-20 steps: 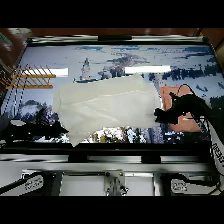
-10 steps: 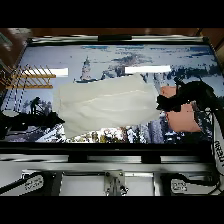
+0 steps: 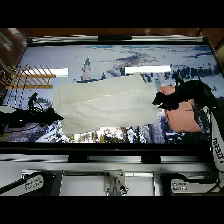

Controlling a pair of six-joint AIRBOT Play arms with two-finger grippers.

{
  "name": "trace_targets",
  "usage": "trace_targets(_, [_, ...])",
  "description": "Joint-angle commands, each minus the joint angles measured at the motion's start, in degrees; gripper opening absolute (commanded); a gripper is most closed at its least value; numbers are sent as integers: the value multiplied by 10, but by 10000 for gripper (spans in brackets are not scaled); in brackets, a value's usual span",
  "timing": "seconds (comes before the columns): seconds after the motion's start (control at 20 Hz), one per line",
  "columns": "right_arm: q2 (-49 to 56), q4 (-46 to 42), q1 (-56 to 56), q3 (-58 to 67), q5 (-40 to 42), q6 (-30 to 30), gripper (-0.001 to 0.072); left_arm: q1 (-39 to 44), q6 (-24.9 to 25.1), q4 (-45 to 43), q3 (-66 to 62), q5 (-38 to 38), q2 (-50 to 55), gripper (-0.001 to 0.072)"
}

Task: Fold the shirts.

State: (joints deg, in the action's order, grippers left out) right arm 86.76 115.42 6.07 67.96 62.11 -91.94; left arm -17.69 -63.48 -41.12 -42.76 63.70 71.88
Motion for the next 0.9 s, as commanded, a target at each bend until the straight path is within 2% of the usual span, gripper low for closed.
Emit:
trace_targets(0.0, [0, -48, 10, 1, 63, 4, 520, 0, 0, 0, -2, 11, 0, 29])
trace_targets(0.2, [-22, -64, 81, -2, 163, 4, 520, 0, 5, 0, -2, 11, 0, 29])
trace_targets(0.3, [-22, -25, 115, -36, 178, 4, 520, 0, 5, 0, -2, 11, 0, 29])
trace_targets(0.4, [-22, 53, 129, -101, 132, -10, 520, 0, 5, 0, -2, 11, 0, 29])
trace_targets(0.5, [-22, 106, 123, -151, 71, -30, 556, 0, 5, 0, -2, 11, 0, 29])
trace_targets(0.65, [-22, 116, 112, -167, 27, -32, 556, 0, 5, 0, -2, 11, 0, 29])
trace_targets(0.85, [-22, 124, 106, -167, 17, -30, 554, 0, 5, 0, -2, 11, 0, 29])
